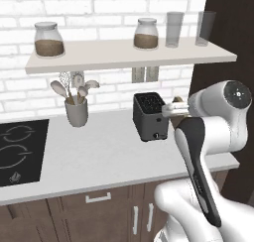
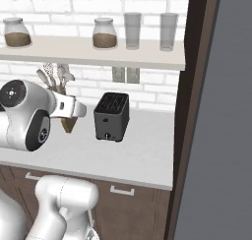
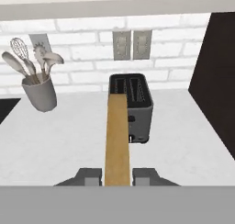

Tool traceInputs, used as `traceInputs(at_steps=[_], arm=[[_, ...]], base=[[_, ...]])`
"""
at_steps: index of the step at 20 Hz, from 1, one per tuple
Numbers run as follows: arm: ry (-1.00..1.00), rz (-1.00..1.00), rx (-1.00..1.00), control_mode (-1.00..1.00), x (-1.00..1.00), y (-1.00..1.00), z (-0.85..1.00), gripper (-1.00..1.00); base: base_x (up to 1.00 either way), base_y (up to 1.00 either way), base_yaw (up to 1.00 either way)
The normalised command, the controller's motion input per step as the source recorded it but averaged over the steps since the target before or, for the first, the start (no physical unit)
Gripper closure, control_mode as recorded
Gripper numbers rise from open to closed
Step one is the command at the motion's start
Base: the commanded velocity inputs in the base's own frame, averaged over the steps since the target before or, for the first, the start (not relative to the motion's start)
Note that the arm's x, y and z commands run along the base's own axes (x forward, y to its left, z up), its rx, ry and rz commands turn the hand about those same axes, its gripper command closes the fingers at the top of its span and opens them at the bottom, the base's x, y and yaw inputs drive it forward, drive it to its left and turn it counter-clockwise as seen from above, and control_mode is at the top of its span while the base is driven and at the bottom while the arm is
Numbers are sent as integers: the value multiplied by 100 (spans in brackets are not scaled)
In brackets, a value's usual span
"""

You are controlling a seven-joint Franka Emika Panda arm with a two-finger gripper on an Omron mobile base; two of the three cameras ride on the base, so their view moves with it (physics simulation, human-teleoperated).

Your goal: Start the toaster. Once the lever pops up, take the bread to the plate on the dining counter.

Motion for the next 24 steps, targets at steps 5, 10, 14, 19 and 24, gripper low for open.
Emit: traceInputs(at_steps=[5, 10, 14, 19, 24], arm=[[3, 0, 0, -100, -2, 0, 0, 100], [0, 0, 0, -100, 0, 0, 0, 100], [0, 0, 0, -100, 0, 0, 0, 100], [0, 0, 0, -100, 0, 0, 0, 100], [0, 0, 0, 100, -3, 0, 0, 100]], base=[[0, 0, 0], [0, 0, 0], [0, 0, 0], [0, 0, 0], [-28, 0, 0]])
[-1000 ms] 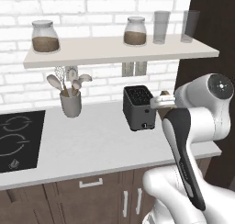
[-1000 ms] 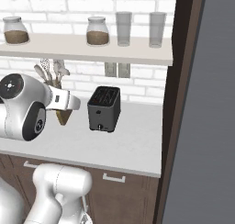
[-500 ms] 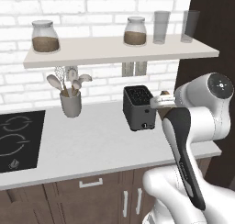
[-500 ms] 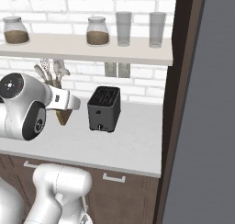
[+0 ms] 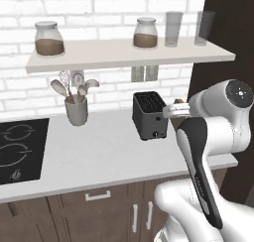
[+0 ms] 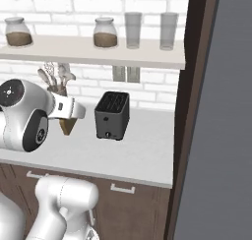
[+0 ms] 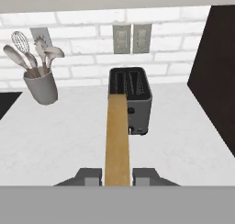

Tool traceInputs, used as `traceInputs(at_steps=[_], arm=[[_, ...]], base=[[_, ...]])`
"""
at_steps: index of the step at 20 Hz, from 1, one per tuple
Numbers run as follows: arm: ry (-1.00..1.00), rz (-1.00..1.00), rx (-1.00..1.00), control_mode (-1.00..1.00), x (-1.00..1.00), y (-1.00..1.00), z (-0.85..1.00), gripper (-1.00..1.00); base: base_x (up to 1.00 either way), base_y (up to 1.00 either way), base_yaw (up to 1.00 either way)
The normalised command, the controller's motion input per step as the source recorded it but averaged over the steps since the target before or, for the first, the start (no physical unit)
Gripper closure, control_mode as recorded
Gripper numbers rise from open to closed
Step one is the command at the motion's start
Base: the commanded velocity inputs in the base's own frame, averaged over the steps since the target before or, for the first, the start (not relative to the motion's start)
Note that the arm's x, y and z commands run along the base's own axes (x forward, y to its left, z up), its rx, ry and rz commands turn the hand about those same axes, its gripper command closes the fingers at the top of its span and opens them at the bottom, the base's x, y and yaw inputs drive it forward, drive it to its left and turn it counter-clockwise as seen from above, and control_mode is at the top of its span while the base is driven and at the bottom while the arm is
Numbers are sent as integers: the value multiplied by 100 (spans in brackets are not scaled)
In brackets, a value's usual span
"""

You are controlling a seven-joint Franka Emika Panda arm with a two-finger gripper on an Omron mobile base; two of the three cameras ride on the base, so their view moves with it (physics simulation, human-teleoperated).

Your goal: Start the toaster. Once the lever pops up, take the bread to the plate on the dining counter.

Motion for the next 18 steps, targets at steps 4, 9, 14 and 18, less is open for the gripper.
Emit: traceInputs(at_steps=[4, 9, 14, 18], arm=[[0, 0, 0, 100, 0, 0, 0, 100], [0, 0, 0, 100, 0, 0, 0, 100], [0, 0, 0, 100, 0, 0, 0, 100], [0, 0, 0, 100, 0, 0, 0, 100]], base=[[-60, 0, 2], [-83, 0, 47], [-73, -1, 92], [-42, -1, 100]])
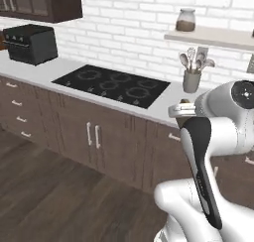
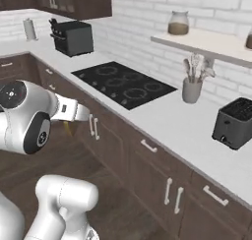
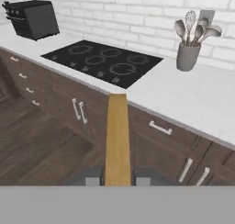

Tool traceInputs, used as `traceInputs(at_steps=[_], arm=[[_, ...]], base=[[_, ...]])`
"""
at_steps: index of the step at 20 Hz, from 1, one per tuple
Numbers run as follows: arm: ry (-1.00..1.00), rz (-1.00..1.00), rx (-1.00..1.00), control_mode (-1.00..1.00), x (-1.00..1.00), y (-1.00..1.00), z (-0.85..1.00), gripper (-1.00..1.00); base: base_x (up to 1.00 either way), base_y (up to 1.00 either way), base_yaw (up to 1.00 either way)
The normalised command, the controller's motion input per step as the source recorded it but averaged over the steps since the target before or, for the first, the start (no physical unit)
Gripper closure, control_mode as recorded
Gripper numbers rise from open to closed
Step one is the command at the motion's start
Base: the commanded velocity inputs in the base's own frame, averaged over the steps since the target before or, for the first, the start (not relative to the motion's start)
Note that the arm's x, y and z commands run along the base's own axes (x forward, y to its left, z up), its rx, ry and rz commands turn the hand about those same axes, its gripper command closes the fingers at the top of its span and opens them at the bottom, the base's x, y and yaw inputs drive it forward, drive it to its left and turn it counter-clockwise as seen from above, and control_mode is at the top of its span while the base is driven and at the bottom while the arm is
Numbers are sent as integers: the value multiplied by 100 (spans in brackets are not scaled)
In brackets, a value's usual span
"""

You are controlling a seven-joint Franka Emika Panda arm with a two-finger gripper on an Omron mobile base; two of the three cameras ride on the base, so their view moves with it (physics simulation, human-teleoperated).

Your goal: Start the toaster. Once the lever pops up, take the bread to the plate on the dining counter.

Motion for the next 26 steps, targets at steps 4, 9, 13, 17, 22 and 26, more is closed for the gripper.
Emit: traceInputs(at_steps=[4, 9, 13, 17, 22, 26], arm=[[0, 0, 0, 100, 0, 0, 0, 100], [0, 0, 0, 100, 0, 0, 0, 100], [0, 0, 0, 100, 0, 0, 0, 100], [0, 0, 0, 100, 0, 0, 0, 100], [0, 0, 0, 100, 0, 0, 0, 100], [0, 0, 0, 100, 0, 0, 0, 100]], base=[[-26, 0, 100], [-13, 0, 100], [-12, 0, 100], [-11, 0, 100], [-11, 0, 100], [-8, 0, 100]])
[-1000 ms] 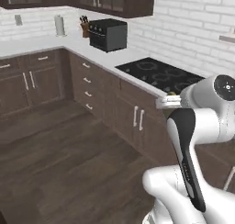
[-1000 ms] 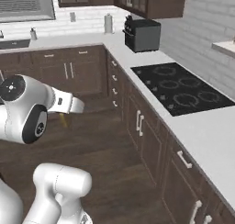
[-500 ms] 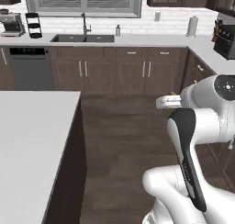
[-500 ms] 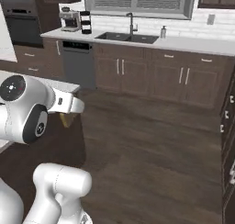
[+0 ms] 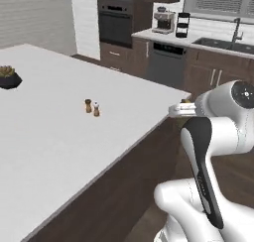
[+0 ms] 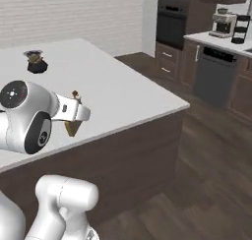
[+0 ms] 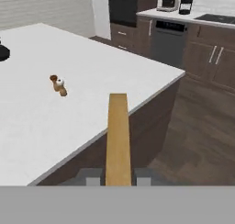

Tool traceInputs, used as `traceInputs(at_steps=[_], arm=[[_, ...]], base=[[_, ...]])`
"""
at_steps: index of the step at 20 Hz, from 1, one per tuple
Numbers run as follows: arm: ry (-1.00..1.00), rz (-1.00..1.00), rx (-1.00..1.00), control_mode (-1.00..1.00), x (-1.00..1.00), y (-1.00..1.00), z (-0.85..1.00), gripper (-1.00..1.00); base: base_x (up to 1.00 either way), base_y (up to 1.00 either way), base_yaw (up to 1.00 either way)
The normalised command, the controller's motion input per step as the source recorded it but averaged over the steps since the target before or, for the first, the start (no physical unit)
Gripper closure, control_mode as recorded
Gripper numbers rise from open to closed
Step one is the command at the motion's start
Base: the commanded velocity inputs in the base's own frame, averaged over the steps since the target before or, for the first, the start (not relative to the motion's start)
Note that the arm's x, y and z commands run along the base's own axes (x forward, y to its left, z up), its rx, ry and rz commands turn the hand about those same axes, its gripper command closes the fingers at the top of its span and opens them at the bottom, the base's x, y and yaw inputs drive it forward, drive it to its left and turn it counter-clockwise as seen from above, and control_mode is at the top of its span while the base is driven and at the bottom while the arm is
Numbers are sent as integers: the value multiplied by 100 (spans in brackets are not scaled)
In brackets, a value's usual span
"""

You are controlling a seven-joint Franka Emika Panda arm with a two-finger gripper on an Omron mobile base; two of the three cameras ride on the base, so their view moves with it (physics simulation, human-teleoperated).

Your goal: Start the toaster. Once the lever pops up, take the bread to the plate on the dining counter.

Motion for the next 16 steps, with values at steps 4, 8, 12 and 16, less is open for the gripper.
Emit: traceInputs(at_steps=[4, 8, 12, 16], arm=[[0, 0, 0, 100, 0, 0, 0, 100], [0, 0, 0, 100, 0, 0, 0, 100], [0, 0, 0, 100, 0, 0, 0, 100], [0, 0, 0, 100, 0, 0, 0, 100]], base=[[-11, 0, 100], [-6, 0, 100], [1, 65, 72], [38, 100, 18]])
